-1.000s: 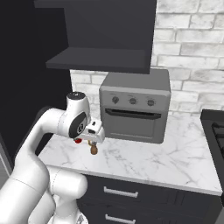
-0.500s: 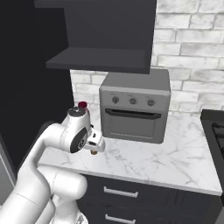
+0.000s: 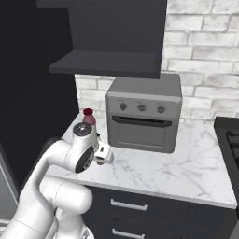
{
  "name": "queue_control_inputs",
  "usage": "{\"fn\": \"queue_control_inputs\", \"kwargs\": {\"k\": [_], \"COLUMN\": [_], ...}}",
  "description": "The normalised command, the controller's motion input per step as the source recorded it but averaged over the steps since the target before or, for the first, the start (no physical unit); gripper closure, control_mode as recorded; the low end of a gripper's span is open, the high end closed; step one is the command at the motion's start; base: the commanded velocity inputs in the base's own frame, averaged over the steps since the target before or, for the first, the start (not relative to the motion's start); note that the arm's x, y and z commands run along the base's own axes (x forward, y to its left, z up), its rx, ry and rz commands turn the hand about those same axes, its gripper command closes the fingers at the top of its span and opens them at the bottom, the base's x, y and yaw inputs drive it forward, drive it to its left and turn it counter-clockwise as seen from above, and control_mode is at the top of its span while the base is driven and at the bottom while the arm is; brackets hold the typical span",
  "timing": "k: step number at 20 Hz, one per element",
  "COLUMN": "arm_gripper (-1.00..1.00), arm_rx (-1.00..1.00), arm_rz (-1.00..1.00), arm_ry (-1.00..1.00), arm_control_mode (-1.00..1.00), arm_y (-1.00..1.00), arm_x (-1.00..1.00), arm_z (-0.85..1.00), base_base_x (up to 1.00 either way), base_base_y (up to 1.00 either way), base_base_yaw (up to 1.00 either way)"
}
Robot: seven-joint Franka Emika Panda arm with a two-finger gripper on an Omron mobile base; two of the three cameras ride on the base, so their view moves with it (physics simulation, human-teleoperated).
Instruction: There are various items on the counter. Only move the condiments/shakers into the cabinet.
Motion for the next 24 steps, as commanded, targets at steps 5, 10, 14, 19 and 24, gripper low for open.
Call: {"fn": "queue_control_inputs", "kwargs": {"k": [5, 10, 14, 19, 24], "arm_gripper": [-1.0, -1.0, -1.0, -1.0, -1.0], "arm_rx": [0.0, -0.04, -0.1, -0.03, -0.01], "arm_rz": [0.0, 0.0, 0.0, 0.0, 0.0], "arm_ry": [-0.04, 0.01, 0.09, 0.05, 0.0], "arm_control_mode": [-1.0, -1.0, -1.0, -1.0, -1.0], "arm_y": [0.05, 0.26, 0.39, 0.04, 0.0], "arm_x": [0.09, 0.09, 0.19, 0.04, 0.0], "arm_z": [-0.14, -0.14, -0.24, -0.09, -0.24], "base_base_x": [0.0, 0.0, 0.0, 0.0, 0.0], "base_base_y": [0.0, 0.0, 0.0, 0.0, 0.0], "base_base_yaw": [0.0, 0.0, 0.0, 0.0, 0.0]}}
